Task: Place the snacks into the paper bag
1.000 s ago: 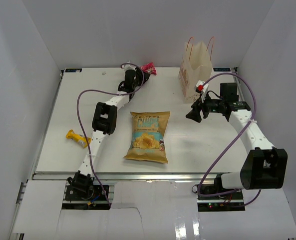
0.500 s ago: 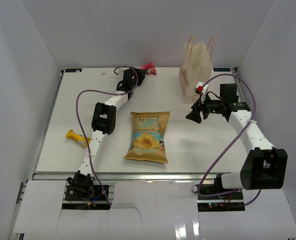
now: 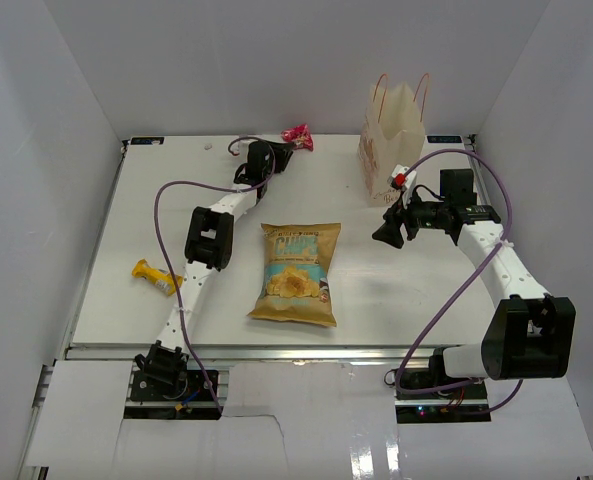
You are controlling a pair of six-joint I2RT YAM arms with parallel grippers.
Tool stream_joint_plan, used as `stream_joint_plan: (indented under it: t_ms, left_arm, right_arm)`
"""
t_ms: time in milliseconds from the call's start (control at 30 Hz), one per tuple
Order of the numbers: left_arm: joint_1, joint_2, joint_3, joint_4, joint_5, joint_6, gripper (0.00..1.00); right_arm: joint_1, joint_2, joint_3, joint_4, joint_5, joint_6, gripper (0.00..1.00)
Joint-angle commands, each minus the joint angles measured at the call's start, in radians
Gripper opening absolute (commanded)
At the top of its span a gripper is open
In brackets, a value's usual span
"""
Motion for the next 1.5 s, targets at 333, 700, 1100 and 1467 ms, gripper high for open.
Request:
stream_joint_plan:
  t_ms: [333,700,1100,1467]
  left_arm:
    - [0.002,0.033,0.044,-0.043,-0.007,-0.036,0.31]
    - [0.008,0.034,0.042,-0.042,-0.007,-0.039,0.16]
    - [0.017,0.025,0.027,-0.031,0.001,-0.042,0.00]
    - [0.063,-0.202,-0.298,0.208,0.240,0.201,0.00]
  right_arm:
    - [-0.006,-0.031,-0.004,0.019,-0.001,-0.007,0.71]
    - [-0.007,-0.036,-0.007,0.018,-0.004,-0.007,0.71]
    - [-0.009,-0.039,-0.007,0.018,-0.004,-0.006,0.71]
    - [-0.006,-0.042,0.016,-0.007,-0.032,-0.020,0.70]
